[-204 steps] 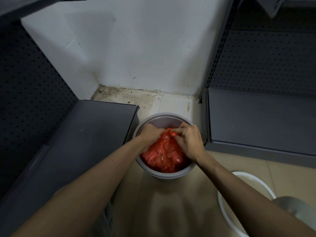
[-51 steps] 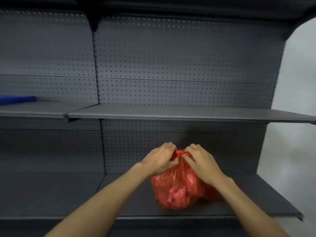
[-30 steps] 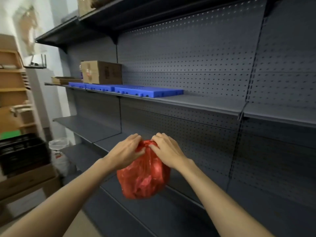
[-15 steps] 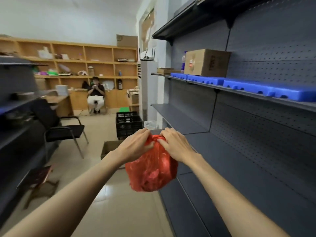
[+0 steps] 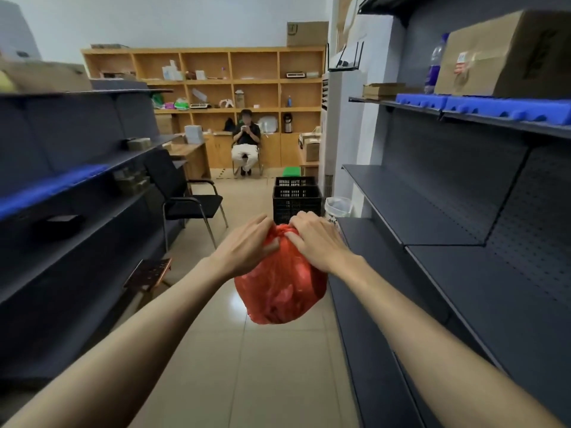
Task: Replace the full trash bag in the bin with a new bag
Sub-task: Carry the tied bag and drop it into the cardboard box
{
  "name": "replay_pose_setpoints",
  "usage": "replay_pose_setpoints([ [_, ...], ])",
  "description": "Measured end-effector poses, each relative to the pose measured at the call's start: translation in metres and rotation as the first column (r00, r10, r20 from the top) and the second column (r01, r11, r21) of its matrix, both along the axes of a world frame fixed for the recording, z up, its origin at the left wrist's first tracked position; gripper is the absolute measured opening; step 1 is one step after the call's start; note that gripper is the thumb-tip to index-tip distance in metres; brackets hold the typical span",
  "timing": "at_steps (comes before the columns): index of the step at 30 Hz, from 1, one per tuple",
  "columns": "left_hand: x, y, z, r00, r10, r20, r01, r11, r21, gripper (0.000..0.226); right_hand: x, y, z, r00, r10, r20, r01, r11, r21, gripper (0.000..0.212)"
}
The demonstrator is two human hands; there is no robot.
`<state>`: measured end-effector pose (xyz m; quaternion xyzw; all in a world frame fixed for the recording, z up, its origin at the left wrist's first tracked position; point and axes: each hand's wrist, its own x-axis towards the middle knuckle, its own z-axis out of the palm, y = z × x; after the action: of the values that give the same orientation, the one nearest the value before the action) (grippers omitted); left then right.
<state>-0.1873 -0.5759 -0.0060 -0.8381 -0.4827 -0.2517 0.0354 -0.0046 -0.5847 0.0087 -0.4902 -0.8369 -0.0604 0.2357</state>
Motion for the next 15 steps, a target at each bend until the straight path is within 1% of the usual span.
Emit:
replay_pose_setpoints([
  [4, -0.012, 0.051, -0.01, 0.999, 0.034, 0.021, -0.033, 0.999, -0.022, 0.027, -0.013, 0.056, -0.01, 1.0, 0.022, 0.017, -0.022, 1.0, -0.01, 0.028],
  [6, -0.022, 0.081, -0.017, 0.999, 0.038, 0.009, -0.037, 0.999, -0.027, 0.029, -0.022, 0.089, -0.016, 0.999, 0.037, 0.02, -0.036, 0.999, -0.015, 0.028],
  [8, -0.032, 0.114, -0.022, 1.0, 0.026, 0.001, -0.026, 0.999, -0.036, 0.031, -0.032, 0.121, -0.023, 0.999, 0.038, 0.014, -0.037, 0.999, -0.03, 0.028],
  [12, -0.053, 0.182, -0.026, 1.0, 0.002, -0.008, -0.002, 0.999, -0.054, 0.024, -0.052, 0.187, -0.029, 0.999, 0.037, -0.008, -0.037, 0.997, -0.07, 0.025],
  [15, -0.068, 0.235, -0.026, 1.0, -0.013, -0.004, 0.012, 0.998, -0.053, 0.023, -0.066, 0.24, -0.028, 0.999, 0.035, 0.011, -0.034, 0.995, -0.094, 0.024],
])
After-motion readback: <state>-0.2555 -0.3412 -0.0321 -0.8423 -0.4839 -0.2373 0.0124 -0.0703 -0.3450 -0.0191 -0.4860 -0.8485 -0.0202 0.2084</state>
